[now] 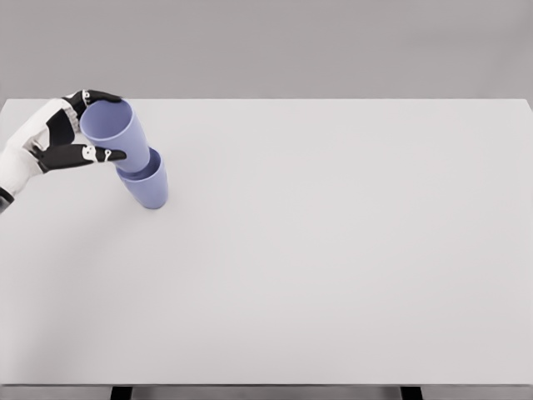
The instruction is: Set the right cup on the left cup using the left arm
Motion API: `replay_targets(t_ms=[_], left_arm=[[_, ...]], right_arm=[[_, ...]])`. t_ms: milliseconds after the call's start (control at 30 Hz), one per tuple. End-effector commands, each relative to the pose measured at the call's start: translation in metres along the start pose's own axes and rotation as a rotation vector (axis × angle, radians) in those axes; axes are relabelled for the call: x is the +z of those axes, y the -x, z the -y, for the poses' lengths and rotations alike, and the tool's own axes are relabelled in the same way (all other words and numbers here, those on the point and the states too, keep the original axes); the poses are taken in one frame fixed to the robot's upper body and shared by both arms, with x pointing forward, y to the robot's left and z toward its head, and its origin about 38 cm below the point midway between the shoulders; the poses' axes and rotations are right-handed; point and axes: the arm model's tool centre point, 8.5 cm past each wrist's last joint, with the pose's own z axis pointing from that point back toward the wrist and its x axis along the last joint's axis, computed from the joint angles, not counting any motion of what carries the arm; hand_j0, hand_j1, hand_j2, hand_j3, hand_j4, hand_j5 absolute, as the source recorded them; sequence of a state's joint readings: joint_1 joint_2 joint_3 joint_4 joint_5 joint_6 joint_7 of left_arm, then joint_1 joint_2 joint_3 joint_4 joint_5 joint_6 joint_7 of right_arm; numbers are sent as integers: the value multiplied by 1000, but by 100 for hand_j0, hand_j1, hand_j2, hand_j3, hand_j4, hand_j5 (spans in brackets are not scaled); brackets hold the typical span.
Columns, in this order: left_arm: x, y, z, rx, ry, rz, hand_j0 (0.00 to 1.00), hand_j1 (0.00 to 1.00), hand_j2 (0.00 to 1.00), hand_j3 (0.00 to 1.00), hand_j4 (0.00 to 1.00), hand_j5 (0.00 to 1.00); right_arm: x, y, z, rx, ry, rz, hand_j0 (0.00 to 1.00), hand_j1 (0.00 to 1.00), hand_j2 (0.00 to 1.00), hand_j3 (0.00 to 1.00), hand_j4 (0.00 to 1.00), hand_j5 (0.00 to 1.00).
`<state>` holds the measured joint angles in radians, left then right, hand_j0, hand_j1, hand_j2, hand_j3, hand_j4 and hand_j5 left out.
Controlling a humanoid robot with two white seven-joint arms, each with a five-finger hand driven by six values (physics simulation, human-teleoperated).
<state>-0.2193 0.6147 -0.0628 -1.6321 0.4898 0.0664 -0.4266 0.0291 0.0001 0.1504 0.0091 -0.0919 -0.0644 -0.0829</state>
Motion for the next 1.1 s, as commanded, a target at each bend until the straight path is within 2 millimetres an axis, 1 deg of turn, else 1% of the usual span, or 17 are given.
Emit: replay_targets(t_ms=[0, 167, 633, 700, 767, 1067], left_arm=[[-1, 4, 1, 11, 0, -8, 65, 65, 65, 65, 65, 65], [-10, 8, 5, 16, 21, -18, 65, 65, 65, 65, 65, 65], [-9, 13, 3, 20, 16, -34, 66, 66, 66, 66, 66, 66], [-10, 14, 4, 21, 20, -36, 68, 68, 68, 68, 68, 68], [-10, 14, 5, 21, 21, -35, 79, 79, 79, 79, 79, 79], [-9, 14, 4, 11, 20, -39, 84, 84, 84, 84, 84, 84]], right_arm=[[0, 0, 0, 0, 0, 0, 100, 100, 100, 100, 100, 100], [0, 0, 0, 0, 0, 0, 100, 100, 100, 100, 100, 100], [0, 0, 0, 0, 0, 0, 100, 100, 100, 100, 100, 100], [0, 0, 0, 0, 0, 0, 100, 100, 100, 100, 100, 100], [0, 0, 0, 0, 0, 0, 100, 100, 100, 100, 100, 100], [0, 0, 0, 0, 0, 1, 100, 100, 100, 100, 100, 100]])
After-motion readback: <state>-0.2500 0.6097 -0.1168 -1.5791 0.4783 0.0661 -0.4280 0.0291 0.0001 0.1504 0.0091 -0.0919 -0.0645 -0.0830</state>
